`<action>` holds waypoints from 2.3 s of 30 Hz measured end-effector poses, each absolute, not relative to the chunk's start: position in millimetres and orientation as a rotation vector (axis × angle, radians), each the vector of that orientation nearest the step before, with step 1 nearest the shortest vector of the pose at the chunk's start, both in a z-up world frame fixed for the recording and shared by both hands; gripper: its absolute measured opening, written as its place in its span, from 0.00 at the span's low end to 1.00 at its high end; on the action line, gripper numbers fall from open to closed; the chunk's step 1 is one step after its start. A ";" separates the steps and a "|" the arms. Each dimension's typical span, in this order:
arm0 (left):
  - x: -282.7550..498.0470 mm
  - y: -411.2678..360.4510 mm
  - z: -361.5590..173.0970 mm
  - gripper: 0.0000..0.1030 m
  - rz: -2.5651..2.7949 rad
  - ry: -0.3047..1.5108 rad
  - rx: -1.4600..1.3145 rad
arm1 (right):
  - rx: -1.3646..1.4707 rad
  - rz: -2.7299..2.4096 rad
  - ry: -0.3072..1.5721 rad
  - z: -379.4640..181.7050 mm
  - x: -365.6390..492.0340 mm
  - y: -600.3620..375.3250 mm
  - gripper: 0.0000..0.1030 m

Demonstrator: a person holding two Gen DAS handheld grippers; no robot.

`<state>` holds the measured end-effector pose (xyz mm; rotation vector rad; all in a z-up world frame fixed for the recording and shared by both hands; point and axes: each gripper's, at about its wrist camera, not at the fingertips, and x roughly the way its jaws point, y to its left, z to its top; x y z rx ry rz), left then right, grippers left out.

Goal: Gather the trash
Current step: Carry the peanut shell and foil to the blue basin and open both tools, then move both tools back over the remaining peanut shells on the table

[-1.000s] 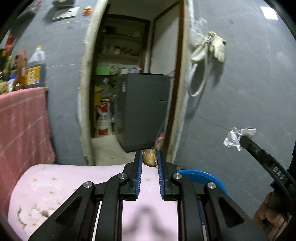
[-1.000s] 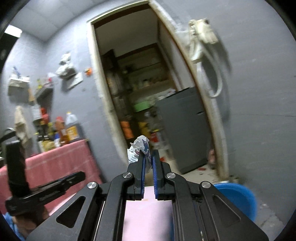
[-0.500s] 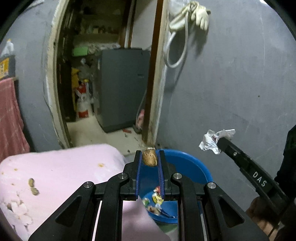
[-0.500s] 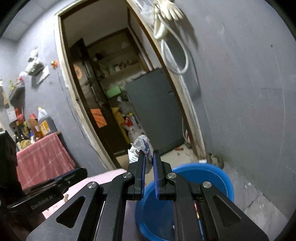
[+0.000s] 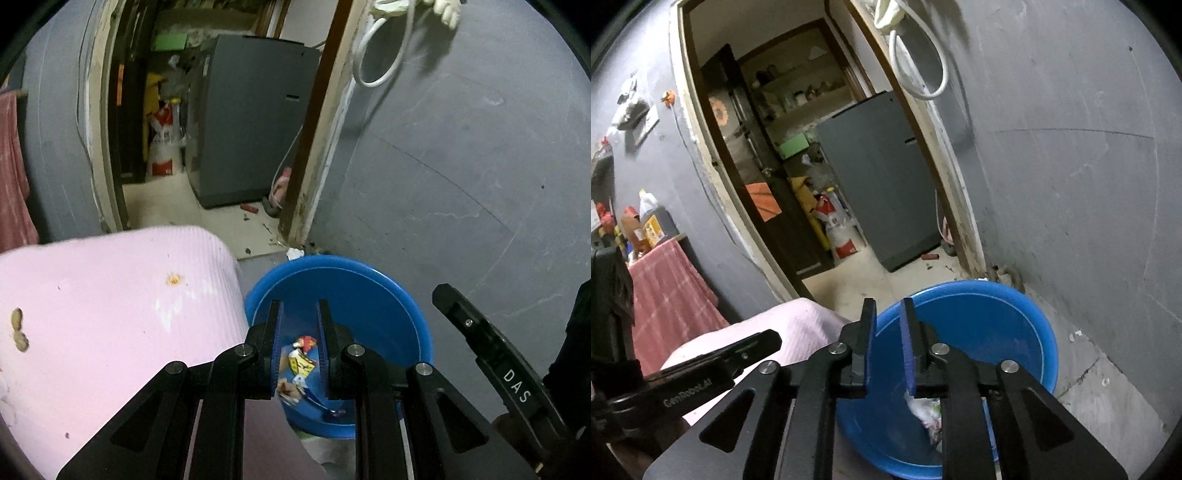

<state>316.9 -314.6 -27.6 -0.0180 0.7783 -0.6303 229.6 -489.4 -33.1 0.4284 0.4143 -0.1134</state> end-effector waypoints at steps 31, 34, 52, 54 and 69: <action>277.9 -161.9 62.1 0.96 -0.349 0.402 -0.136 | 0.247 -0.030 0.147 37.2 206.2 -414.9 1.00; 269.5 -143.8 64.2 0.97 -0.315 0.369 -0.118 | 0.218 -0.006 0.120 44.9 204.8 -398.0 1.00; 254.1 -32.4 48.6 0.98 -0.137 0.340 -0.057 | 0.090 0.179 0.180 39.7 233.7 -301.3 1.00; 256.1 -24.5 42.0 0.98 -0.134 0.351 -0.048 | 0.081 0.209 0.208 34.0 239.0 -292.9 1.00; 297.9 8.4 -4.2 0.98 -0.058 0.562 -0.052 | -0.115 0.416 0.593 -14.7 319.0 -227.3 0.75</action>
